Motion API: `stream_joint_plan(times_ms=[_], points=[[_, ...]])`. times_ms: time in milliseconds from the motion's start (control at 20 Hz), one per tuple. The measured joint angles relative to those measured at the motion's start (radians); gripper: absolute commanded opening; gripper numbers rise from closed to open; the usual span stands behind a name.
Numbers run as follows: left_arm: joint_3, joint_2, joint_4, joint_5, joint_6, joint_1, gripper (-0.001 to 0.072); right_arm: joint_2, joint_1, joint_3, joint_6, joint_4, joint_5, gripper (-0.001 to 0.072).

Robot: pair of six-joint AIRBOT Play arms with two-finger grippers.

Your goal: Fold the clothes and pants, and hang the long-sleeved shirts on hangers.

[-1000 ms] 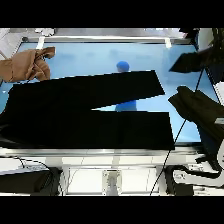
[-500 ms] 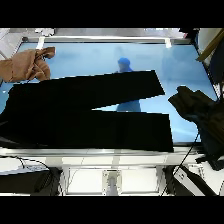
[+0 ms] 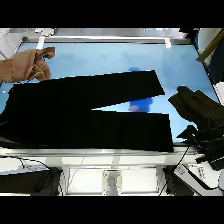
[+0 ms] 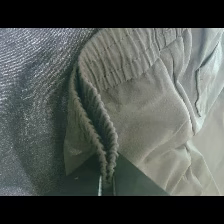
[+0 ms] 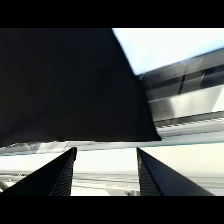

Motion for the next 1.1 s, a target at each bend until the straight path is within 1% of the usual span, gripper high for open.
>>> stream_joint_plan(times_ms=[200,450,800,850,900,950,1000,1050,1100], points=[[0.0,0.0,0.004,-0.003,0.0,0.0,0.0017,-0.06,-0.021,-0.049,-0.046,-0.012,-0.044,0.0418],[0.0,0.0,0.056,-0.005,-0.001,0.0,0.0017,-0.087,-0.028,-0.159,-0.114,-0.026,-0.117,0.0416],[0.0,0.0,0.104,-0.006,-0.007,0.0,0.0017,-0.093,-0.028,-0.207,-0.137,-0.019,-0.16,0.0414],[0.0,0.0,0.106,-0.008,-0.007,0.0,0.0017,-0.093,-0.028,-0.21,-0.138,-0.017,-0.164,0.0369],[0.0,0.0,0.107,-0.008,-0.007,0.0,0.0017,-0.093,-0.028,-0.212,-0.139,-0.015,-0.172,0.0265],[0.0,0.0,0.109,-0.01,-0.008,0.0,0.0017,-0.095,-0.028,-0.215,-0.145,-0.013,-0.183,0.0213],[0.0,0.0,0.109,-0.012,-0.008,0.0,0.0016,-0.095,-0.028,-0.216,-0.156,0.0,-0.192,0.0122],[0.0,0.0,0.111,-0.015,-0.008,0.0,0.0016,-0.095,-0.028,-0.216,-0.171,0.029,-0.208,0.0006],[0.002,0.003,0.112,-0.019,-0.009,0.0,0.0016,-0.093,-0.028,-0.216,-0.187,0.063,-0.211,0.0007]])
